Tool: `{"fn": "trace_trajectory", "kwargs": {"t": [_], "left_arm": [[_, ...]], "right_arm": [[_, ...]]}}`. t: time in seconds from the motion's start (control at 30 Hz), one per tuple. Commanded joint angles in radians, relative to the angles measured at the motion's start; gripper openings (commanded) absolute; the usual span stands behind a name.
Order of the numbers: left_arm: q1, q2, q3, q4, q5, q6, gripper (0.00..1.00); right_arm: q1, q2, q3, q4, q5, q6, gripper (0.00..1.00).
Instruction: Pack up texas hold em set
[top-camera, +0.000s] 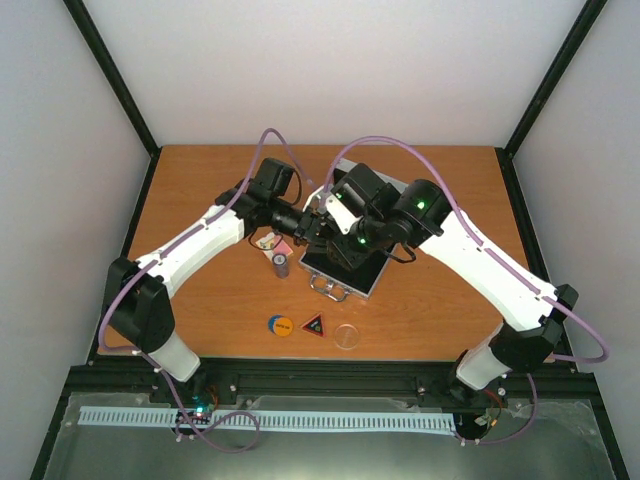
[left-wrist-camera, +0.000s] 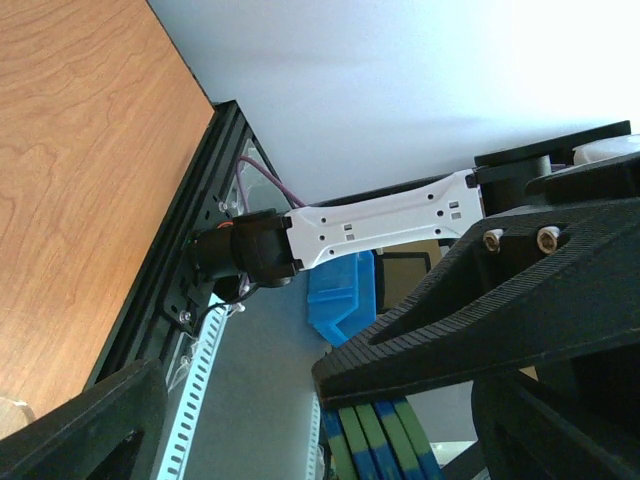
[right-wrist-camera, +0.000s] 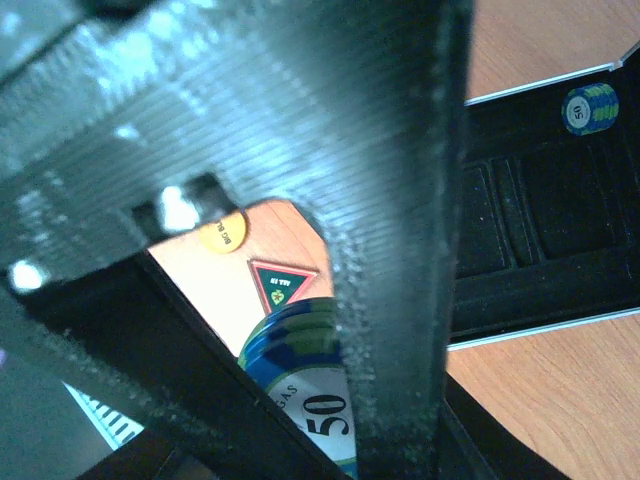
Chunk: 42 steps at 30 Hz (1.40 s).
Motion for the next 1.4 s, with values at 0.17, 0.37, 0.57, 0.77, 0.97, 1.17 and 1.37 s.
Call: {"fn": "trace_trajectory", "kwargs": {"t": [0.17,0.37,0.57,0.77,0.97,1.17,1.37], "left_arm": [[-0.009,-0.012,0.036,-0.056,0.025,0.040,0.83],[-0.009,-0.029,0.024,-0.088,0.039,0.065,0.78],[-0.009,-0.029,0.041,-0.097,0.045,0.062,0.67],[-0.016,-0.032,0.046,-0.110,0.048,0.059,0.68],[-0.034,-0.046,0.042,-0.125,0.050,0.068,0.69],[-0.045,-0.048,0.048,-0.117,0.047,0.062,0.65],[-0.055,-0.039,0.074,-0.129,0.075,0.072,0.58]], "right_arm": [[0.010,0.023,0.027,0.018,0.020,-0.014,0.03],[0.010,0.021,0.022,0.016,0.051,-0.012,0.03],[0.010,0.023,0.015,0.022,0.078,-0.012,0.03],[0.010,0.024,0.013,0.028,0.112,-0.006,0.03],[0.010,0.027,0.017,0.037,0.131,-0.007,0.03],[0.010,0.031,0.018,0.039,0.134,-0.009,0.03],[0.010,0.039,0.020,0.041,0.156,-0.008,0.03]]}}
